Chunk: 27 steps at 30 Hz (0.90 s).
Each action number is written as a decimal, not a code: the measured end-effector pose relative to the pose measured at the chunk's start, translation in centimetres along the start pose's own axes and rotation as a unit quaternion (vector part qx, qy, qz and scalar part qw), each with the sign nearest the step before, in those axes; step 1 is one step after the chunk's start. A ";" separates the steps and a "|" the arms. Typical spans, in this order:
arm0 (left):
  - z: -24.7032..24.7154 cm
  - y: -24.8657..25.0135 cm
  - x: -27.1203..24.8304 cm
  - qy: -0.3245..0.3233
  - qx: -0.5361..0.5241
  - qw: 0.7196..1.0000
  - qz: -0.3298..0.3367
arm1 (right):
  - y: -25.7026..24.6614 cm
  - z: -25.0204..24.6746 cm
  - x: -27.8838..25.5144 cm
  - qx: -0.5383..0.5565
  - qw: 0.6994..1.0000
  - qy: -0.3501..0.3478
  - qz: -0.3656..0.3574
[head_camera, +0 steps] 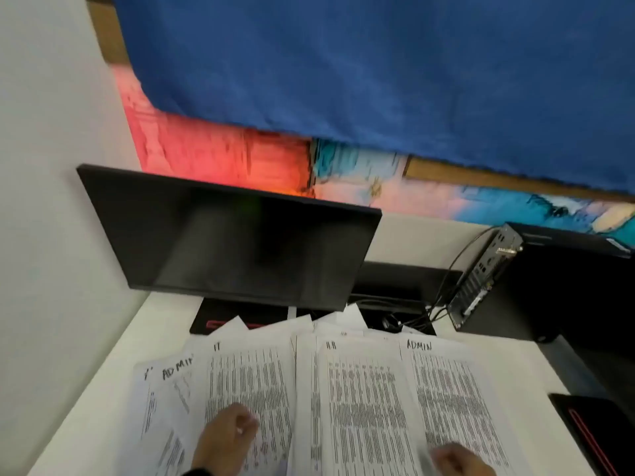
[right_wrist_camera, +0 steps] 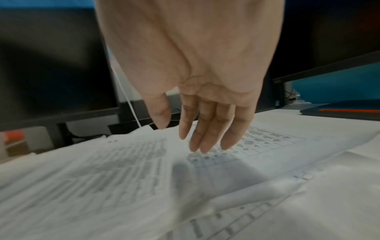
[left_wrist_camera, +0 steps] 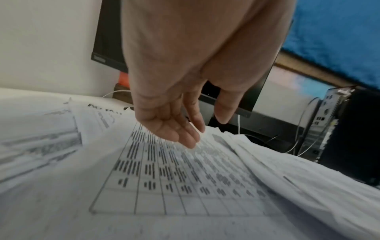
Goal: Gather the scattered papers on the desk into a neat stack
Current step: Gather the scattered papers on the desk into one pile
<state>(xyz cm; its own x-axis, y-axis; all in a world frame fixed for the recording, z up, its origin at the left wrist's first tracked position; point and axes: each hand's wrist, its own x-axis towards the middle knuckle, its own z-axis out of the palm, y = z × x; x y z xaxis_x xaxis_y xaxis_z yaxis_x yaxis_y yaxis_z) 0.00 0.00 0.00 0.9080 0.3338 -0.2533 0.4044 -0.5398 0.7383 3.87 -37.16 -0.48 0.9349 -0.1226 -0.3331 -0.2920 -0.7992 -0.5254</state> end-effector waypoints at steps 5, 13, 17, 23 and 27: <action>1.5 0.1 -0.3 -0.002 -0.002 0.997 -0.080 | 3.2 -6.9 3.2 -0.088 0.991 0.010 0.096; 5.0 4.0 -0.1 -0.054 -0.046 0.986 -0.150 | 7.6 -9.6 8.5 0.026 0.957 0.046 0.284; 6.6 5.5 0.9 -0.051 -0.074 0.978 -0.190 | 14.6 -6.7 14.7 0.085 0.971 -0.014 0.224; 8.8 7.8 2.1 -0.068 -0.075 0.975 -0.200 | 4.7 -7.7 9.4 0.179 0.972 -0.043 0.146; 9.0 7.5 2.1 -0.074 -0.056 0.972 -0.214 | 3.0 -10.0 8.0 0.175 0.984 -0.008 0.043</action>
<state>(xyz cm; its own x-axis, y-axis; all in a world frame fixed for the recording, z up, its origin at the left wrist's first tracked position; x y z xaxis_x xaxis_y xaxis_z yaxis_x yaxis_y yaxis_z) 5.98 -10.30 -0.62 0.6683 0.3894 -0.6338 0.7419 -0.2862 0.6064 12.47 -46.43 3.05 0.9009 -0.1693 -0.3997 -0.4246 -0.5351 -0.7303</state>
